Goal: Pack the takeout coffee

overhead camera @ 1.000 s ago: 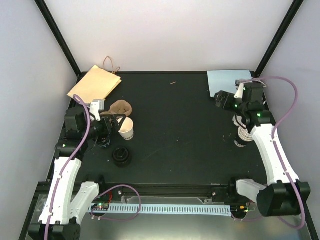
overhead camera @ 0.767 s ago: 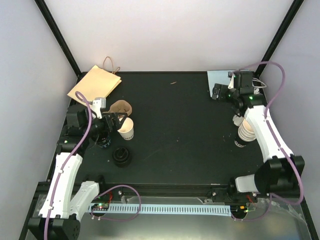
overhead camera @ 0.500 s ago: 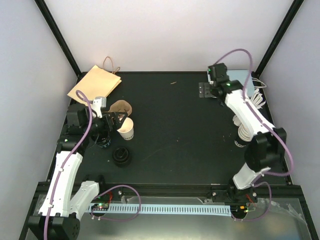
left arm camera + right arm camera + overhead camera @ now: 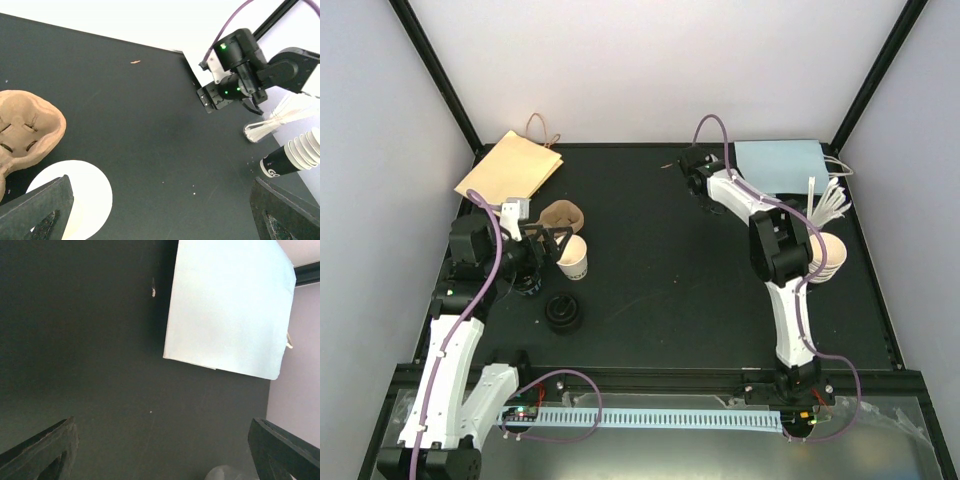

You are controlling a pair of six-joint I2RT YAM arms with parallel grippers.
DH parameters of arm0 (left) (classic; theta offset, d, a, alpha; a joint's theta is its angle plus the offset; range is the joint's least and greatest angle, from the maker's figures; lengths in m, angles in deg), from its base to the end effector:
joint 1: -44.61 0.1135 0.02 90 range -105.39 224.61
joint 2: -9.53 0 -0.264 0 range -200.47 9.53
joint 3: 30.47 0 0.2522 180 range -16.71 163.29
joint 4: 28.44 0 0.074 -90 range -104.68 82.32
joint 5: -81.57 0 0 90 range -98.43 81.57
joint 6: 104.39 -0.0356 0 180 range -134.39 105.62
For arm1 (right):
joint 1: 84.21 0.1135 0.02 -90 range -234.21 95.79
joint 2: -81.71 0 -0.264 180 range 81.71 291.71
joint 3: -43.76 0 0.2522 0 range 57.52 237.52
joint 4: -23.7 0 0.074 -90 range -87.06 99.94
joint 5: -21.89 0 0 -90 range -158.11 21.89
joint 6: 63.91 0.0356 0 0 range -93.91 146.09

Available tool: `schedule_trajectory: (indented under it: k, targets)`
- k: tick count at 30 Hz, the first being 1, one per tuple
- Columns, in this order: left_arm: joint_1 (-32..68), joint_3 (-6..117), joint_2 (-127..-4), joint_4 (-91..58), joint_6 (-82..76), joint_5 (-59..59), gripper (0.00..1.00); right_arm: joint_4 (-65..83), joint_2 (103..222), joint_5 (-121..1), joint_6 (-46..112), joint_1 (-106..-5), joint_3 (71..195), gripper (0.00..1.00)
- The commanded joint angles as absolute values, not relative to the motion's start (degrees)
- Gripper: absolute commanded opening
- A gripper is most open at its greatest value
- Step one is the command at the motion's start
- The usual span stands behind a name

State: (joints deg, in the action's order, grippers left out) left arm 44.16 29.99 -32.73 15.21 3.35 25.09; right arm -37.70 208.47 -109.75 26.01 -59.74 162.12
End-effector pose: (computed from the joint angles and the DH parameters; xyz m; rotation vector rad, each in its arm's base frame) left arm 0.1577 -0.0209 0.3253 0.0750 2.0214 -0.7893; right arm 0.4305 0.1699 0.1937 -0.3699 2.5048 -0.8439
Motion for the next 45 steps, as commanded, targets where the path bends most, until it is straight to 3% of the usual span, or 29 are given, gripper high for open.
schedule_trajectory:
  k: [1, 9, 22, 29, 45]
  targets:
    - [44.28, 29.53, -32.07, 13.94, 2.41, 24.77, 0.99, -36.25, 210.3, -117.97, 22.47, -60.07, 164.99, 0.94]
    - [44.27, 30.05, -32.39, 13.99, 2.31, 25.19, 0.99, -27.99, 206.28, -114.35, 17.81, -60.01, 158.13, 0.94]
    - [44.33, 28.99, -32.89, 12.51, 2.74, 26.16, 0.99, 6.39, 191.38, -102.18, -2.19, -59.07, 129.91, 0.94]
    - [44.28, 28.51, -33.1, 12.06, 2.92, 26.88, 0.99, 20.39, 193.16, -99.89, -15.49, -59.14, 119.72, 0.93]
    - [43.73, 28.11, -33.64, 11.25, 3.27, 27.64, 0.99, 25.72, 207.83, -111.44, -24.79, -62.59, 129.88, 0.93]
